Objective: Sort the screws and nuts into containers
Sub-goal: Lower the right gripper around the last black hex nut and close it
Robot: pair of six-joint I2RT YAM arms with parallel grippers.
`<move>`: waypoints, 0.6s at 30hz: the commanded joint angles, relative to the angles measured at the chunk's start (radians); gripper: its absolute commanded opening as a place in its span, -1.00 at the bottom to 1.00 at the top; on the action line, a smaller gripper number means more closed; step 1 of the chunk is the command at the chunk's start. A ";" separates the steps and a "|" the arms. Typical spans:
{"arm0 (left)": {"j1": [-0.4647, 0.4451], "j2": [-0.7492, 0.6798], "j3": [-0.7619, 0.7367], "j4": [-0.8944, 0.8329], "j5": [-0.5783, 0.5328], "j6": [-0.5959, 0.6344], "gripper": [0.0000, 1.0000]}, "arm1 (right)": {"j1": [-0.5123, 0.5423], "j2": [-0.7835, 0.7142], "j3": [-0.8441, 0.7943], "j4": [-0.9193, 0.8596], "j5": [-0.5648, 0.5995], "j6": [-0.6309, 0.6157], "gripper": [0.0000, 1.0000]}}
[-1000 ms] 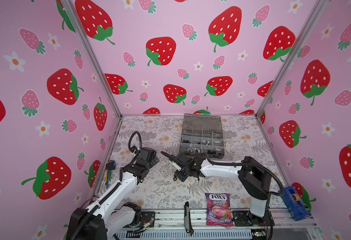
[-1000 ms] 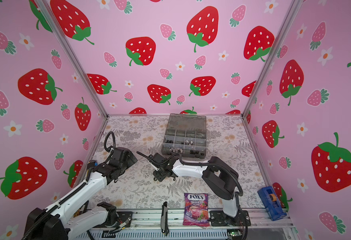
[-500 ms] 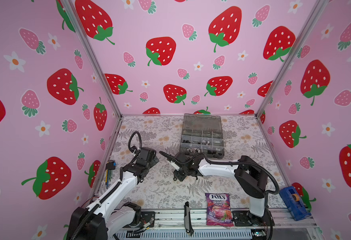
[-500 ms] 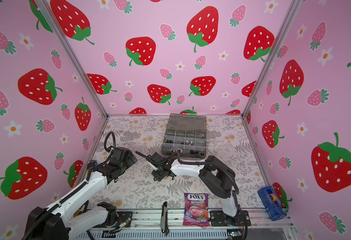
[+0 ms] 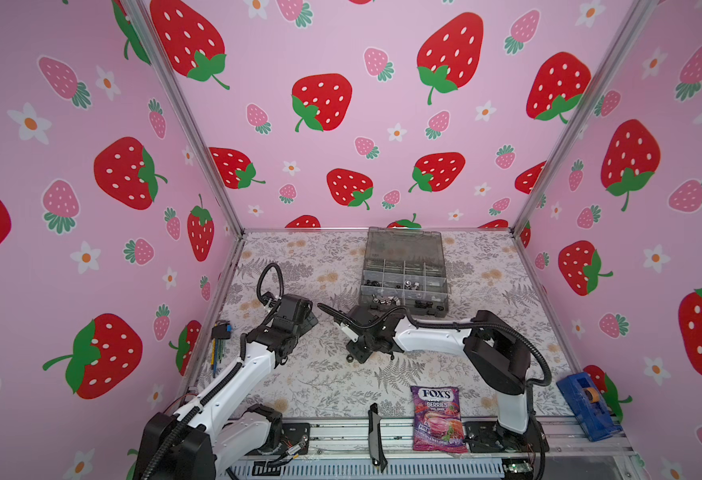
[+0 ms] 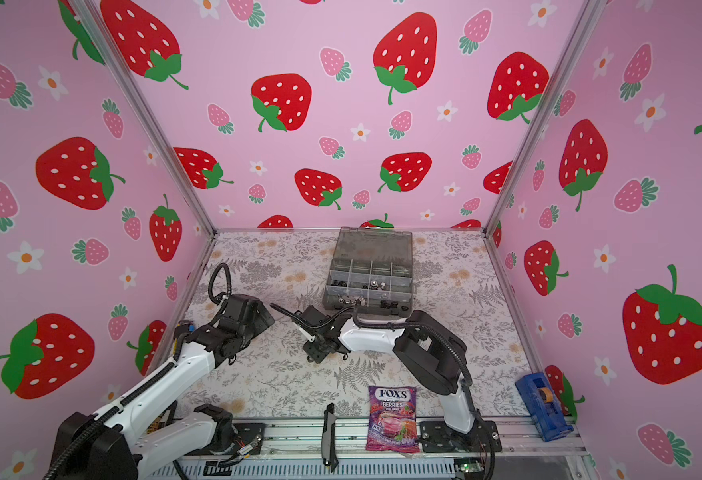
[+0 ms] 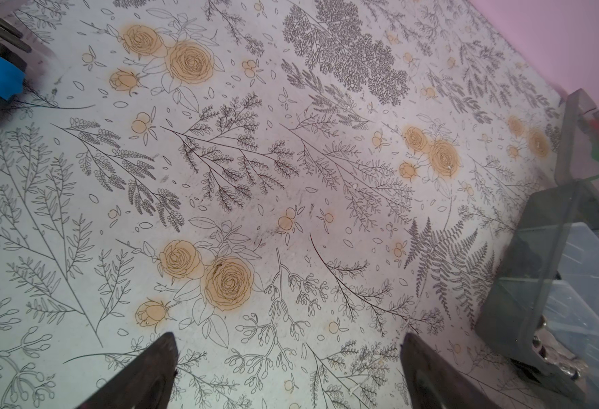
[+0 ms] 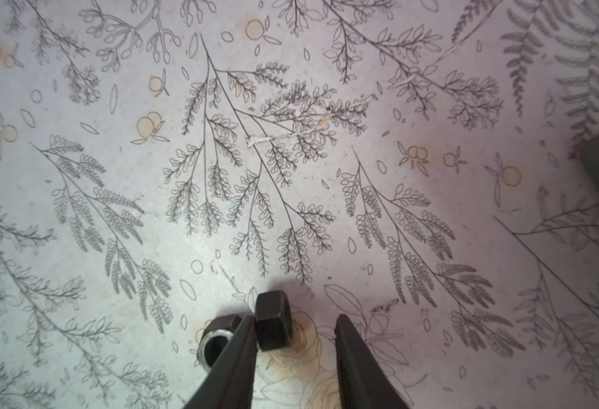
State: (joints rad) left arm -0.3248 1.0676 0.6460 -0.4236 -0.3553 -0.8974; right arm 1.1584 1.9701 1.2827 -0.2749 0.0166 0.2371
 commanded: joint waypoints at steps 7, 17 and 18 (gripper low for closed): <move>0.010 -0.028 0.012 -0.024 -0.021 -0.020 0.99 | 0.004 0.048 0.040 0.007 -0.005 -0.015 -0.32; 0.014 -0.028 0.012 -0.026 -0.018 -0.018 0.99 | 0.003 0.024 0.033 0.008 -0.012 -0.001 -0.86; 0.014 -0.028 0.011 -0.026 -0.018 -0.015 0.99 | 0.002 0.012 0.032 0.009 -0.007 0.002 -0.90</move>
State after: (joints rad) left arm -0.3176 1.0496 0.6460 -0.4267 -0.3557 -0.8993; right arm 1.1584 2.0037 1.3025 -0.2634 0.0090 0.2386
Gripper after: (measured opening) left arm 0.993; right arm 0.143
